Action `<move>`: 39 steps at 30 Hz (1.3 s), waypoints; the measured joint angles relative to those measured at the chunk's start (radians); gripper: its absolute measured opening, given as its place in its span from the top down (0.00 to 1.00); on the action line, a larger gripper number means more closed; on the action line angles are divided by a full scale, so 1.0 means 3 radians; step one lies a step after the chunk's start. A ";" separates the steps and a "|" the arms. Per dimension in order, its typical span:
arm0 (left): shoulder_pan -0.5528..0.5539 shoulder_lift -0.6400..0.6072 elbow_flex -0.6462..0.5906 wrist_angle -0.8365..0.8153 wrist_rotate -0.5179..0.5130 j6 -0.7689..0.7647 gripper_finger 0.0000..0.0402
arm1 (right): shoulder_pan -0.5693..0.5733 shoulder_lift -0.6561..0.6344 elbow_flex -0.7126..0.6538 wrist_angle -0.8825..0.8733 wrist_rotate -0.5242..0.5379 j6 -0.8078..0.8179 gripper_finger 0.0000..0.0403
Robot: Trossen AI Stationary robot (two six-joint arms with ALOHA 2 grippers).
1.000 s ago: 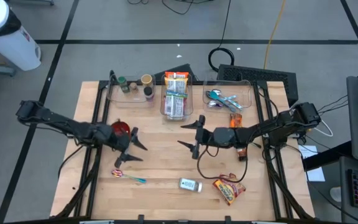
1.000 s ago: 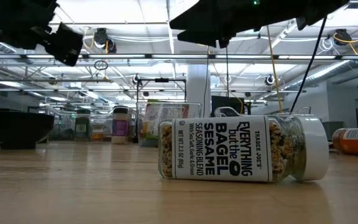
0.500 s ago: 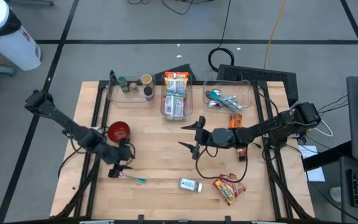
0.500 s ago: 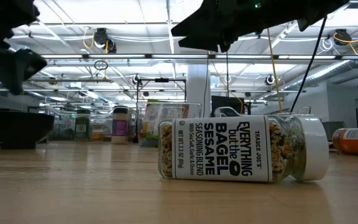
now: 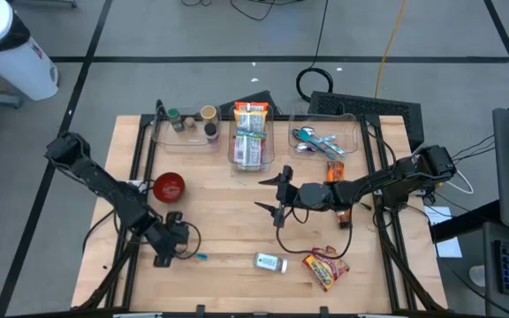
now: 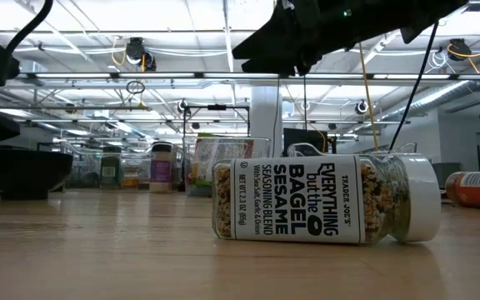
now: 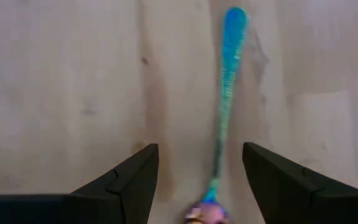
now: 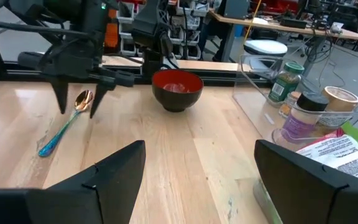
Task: Pick & Place Food Item
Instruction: Put the bottom blue spoon into the right transparent bin
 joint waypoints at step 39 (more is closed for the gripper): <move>-0.0396 0.0406 0.0005 -0.0219 -0.0430 -0.0255 0.41 | -0.0019 0.0003 -0.0001 -0.0092 0.0001 -0.0001 0.27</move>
